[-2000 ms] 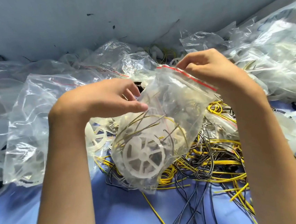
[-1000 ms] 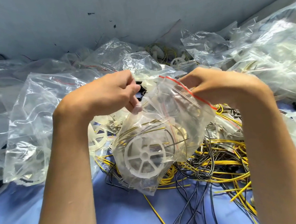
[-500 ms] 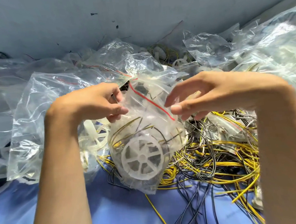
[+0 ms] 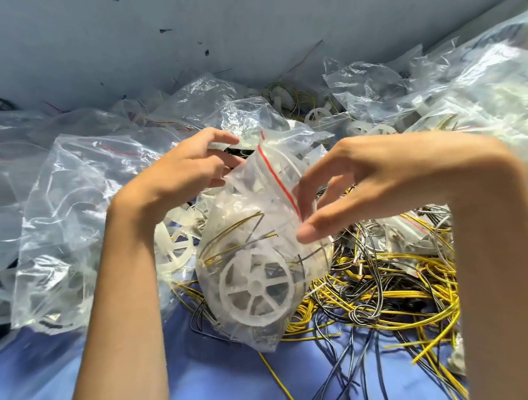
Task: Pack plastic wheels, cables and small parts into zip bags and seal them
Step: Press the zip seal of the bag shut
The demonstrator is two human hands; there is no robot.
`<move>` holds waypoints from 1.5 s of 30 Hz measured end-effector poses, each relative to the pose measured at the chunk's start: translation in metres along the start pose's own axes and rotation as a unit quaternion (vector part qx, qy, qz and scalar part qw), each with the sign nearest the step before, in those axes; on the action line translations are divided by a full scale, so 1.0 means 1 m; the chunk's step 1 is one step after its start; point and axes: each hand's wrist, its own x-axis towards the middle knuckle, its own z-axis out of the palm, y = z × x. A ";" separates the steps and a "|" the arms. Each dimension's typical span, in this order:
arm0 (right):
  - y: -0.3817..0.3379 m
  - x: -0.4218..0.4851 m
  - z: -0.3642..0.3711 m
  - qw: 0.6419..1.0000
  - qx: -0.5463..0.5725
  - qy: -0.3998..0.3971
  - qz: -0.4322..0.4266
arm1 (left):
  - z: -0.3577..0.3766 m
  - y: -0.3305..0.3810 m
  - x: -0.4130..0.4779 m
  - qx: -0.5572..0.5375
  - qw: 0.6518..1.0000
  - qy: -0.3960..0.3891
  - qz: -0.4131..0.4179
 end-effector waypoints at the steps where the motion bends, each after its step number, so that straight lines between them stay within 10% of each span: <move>1: -0.002 -0.002 -0.001 0.999 -0.015 0.027 -0.014 | 0.003 0.001 0.002 -0.017 1.000 0.018 0.000; 18: -0.002 0.004 0.001 0.998 -0.031 0.056 0.029 | 0.018 0.013 0.004 -0.045 0.992 0.054 0.105; 26: -0.003 0.005 0.001 0.999 -0.007 0.039 0.009 | 0.011 0.017 0.009 -0.010 0.955 0.256 0.146; 31: 0.008 0.010 0.001 0.989 -0.004 0.149 -0.013 | 0.003 0.011 0.013 0.011 0.920 0.374 0.114; 45: 0.031 0.029 0.001 0.911 0.156 0.380 -0.033 | 0.000 0.013 0.005 -0.053 0.952 0.273 0.130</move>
